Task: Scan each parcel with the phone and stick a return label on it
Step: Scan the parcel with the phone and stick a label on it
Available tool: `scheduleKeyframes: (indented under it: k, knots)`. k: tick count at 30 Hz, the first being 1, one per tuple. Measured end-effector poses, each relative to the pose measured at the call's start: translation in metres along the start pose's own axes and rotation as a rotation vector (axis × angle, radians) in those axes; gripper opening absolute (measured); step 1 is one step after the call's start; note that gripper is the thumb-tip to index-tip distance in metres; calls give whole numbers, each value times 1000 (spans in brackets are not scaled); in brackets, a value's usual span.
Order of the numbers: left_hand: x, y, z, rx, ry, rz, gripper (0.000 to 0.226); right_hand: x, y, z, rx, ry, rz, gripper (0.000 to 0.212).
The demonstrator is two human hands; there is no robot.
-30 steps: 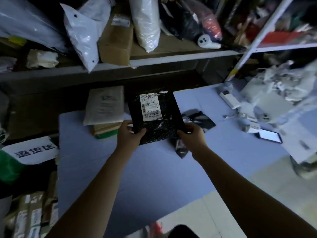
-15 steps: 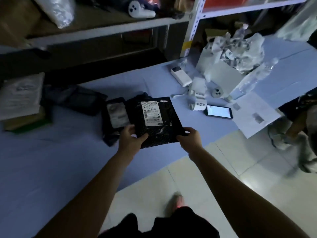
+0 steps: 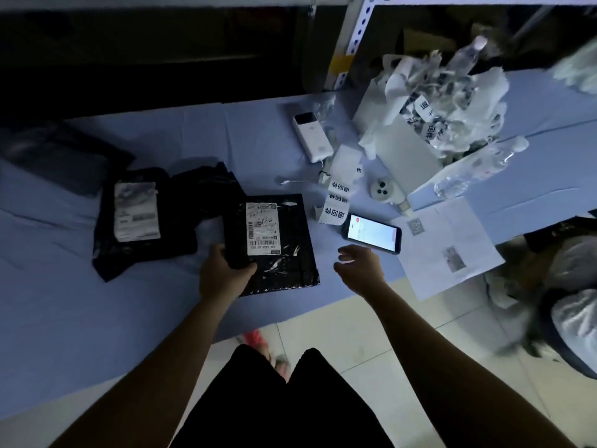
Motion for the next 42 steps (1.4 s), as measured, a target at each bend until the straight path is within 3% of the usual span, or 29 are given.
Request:
scheduleKeyframes:
  k: [5, 8, 10, 13, 18, 29, 32, 37, 42]
  knots:
    - [-12, -11, -11, 35, -29, 6, 82, 7, -41, 45, 22, 565, 171, 70]
    - [-16, -8, -14, 31, 71, -16, 86, -4, -68, 58, 66, 780, 118, 92]
    - [-19, -1, -15, 57, 102, -41, 89, -9, -77, 61, 70, 852, 125, 91]
    - [-27, 7, -12, 35, 101, -73, 88, -2, -93, 65, 109, 892, 241, 87]
    - [-37, 36, -8, -152, 125, -33, 82, 5, -107, 73, 258, 939, 399, 92]
    - [-52, 99, -22, -452, 133, 22, 57, 14, -96, 81, 398, 615, 614, 100]
    - [-54, 109, -18, -509, 153, 13, 50, 38, -76, 78, 478, 706, 715, 101]
    - [-58, 111, -7, -577, 304, -9, 35, 68, -53, 83, 410, 906, 793, 102]
    - [-59, 102, 0, -560, 369, -39, 29, 71, -43, 91, 326, 949, 757, 101]
Point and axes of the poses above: each hand's wrist, its own y-axis away from the middle knuckle, its own z-axis out of the back of the hand, x = y × z, the point moved 7 cm from there along -y, towards the middle knuckle, and after that the axes turned 12 degrees about x, right-handed, at the moved point
